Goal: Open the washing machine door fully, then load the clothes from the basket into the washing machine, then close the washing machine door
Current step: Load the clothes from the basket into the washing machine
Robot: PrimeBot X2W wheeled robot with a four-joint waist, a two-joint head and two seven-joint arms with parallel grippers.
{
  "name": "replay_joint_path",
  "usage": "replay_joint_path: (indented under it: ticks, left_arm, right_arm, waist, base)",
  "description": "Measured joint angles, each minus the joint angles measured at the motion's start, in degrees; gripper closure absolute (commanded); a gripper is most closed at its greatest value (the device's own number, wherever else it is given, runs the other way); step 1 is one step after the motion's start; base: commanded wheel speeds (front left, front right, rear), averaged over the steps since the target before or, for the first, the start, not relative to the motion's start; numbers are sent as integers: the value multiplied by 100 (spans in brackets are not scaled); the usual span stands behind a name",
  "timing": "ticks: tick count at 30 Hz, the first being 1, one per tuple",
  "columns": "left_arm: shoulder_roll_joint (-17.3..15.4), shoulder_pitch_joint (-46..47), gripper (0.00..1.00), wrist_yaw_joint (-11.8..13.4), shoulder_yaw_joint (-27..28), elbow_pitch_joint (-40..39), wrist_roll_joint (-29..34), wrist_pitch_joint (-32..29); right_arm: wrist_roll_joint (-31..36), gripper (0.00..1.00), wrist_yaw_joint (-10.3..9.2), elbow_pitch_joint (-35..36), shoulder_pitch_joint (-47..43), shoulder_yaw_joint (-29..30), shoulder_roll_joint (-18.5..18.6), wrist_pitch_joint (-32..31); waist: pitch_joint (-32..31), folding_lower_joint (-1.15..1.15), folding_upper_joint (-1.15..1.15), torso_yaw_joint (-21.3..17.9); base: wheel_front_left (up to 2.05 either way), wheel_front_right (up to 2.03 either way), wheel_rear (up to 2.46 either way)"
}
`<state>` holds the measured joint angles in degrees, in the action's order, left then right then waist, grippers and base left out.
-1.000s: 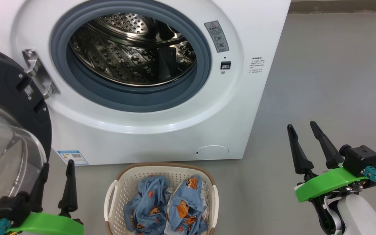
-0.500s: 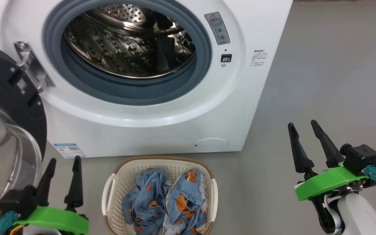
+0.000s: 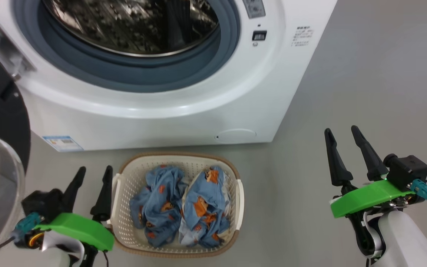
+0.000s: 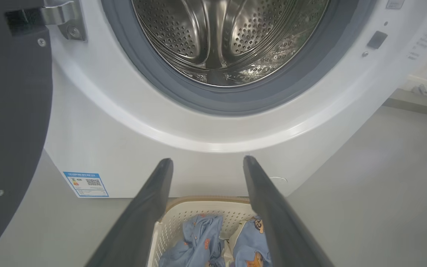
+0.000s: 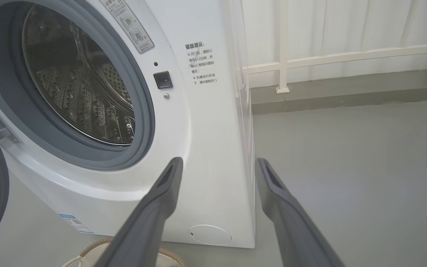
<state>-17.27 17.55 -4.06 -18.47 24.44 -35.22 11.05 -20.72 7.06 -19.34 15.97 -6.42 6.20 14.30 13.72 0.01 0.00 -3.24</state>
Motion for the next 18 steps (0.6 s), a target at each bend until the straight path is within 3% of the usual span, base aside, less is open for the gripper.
replay_joint_path:
  ticks: [18]
  left_arm:
    - [202, 1273, 0, -305, -733, 1805, -8, -249]
  right_arm:
    - [275, 0, 0, 157, 474, 105, -246, 0]
  waist:
    - [1220, 0, 0, -198]
  base:
    - [0, 0, 0]
